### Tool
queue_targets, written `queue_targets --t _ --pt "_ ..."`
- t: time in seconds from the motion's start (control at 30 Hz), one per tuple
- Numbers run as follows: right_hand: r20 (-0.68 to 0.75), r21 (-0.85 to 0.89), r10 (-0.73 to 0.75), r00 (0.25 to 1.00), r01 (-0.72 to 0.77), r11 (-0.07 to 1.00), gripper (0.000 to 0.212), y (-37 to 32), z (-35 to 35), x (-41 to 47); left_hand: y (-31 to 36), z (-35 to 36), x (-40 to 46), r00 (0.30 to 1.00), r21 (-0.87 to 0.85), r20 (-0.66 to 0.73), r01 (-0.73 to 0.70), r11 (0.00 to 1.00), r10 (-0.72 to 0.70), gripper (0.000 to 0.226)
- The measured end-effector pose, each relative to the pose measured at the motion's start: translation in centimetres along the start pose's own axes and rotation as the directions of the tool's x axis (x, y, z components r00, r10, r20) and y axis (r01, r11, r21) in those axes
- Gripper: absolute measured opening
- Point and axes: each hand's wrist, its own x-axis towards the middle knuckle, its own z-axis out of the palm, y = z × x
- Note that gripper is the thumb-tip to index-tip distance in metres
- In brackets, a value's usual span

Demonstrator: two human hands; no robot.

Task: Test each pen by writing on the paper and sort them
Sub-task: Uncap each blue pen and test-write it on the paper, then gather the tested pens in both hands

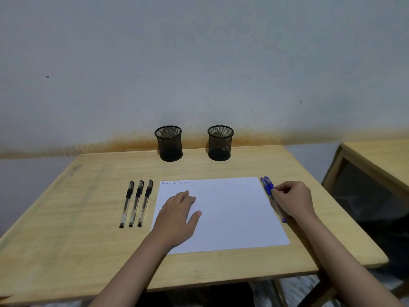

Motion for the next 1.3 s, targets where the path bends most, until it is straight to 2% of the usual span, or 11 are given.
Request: queue_targets --t 0.1,0.2,0.33,0.4,0.5,0.57,0.67,0.8,0.97,1.17,1.3 --pt "0.021 -0.017 0.016 1.0 -0.015 1.0 0.016 -0.2 -0.1 0.2 0.1 -0.1 0.1 0.999 0.054 0.041 0.002 0.999 -0.004 0.052" --pt "-0.006 0.015 0.024 1.0 -0.024 1.0 0.015 -0.2 -0.4 0.5 0.3 -0.6 -0.1 0.998 -0.015 0.06 0.018 1.0 -0.017 0.054" --pt "0.008 -0.043 0.017 1.0 -0.016 0.999 0.029 -0.4 0.1 1.0 -0.4 -2.3 -0.3 0.98 -0.094 -0.183 0.058 0.994 -0.075 0.053" --pt "0.029 -0.138 0.024 0.999 -0.02 0.99 0.044 -0.3 0.5 1.4 -1.9 -3.6 0.0 0.942 -0.015 -0.298 0.154 0.988 -0.152 0.048" --pt "0.044 -0.263 0.036 0.998 -0.023 0.965 0.053 -0.5 1.1 1.7 -4.4 -5.6 0.4 0.867 0.053 -0.342 0.404 0.913 -0.363 0.054" --pt "0.04 -0.297 0.042 0.998 -0.028 0.954 0.044 -0.9 1.3 1.6 -5.5 -6.4 0.4 0.81 0.033 -0.293 0.539 0.842 -0.508 0.068" --pt "0.028 -0.299 0.034 0.999 -0.024 0.954 0.029 -0.8 1.7 1.9 -6.0 -6.4 0.6 0.767 -0.012 -0.227 0.614 0.789 -0.6 0.077" --pt "0.015 -0.274 0.033 0.999 -0.027 0.961 0.026 -0.5 2.1 2.4 -6.1 -6.2 1.4 0.755 -0.001 -0.209 0.635 0.773 -0.621 0.065" --pt "0.099 -0.241 0.079 0.992 -0.053 0.969 0.021 -1.2 1.6 3.1 -6.7 -6.5 2.3 0.771 -0.015 -0.15 0.623 0.782 -0.618 0.033" --pt "0.146 -0.328 0.074 0.987 -0.022 0.944 0.016 -1.4 1.9 3.6 -6.9 -6.4 2.8 0.818 -0.008 -0.083 0.571 0.821 -0.57 0.027" --pt "0.104 -0.313 0.054 0.993 -0.019 0.95 0.012 -1.5 1.6 3.8 -7.0 -6.9 3.0 0.842 -0.142 -0.055 0.525 0.839 -0.536 0.019"
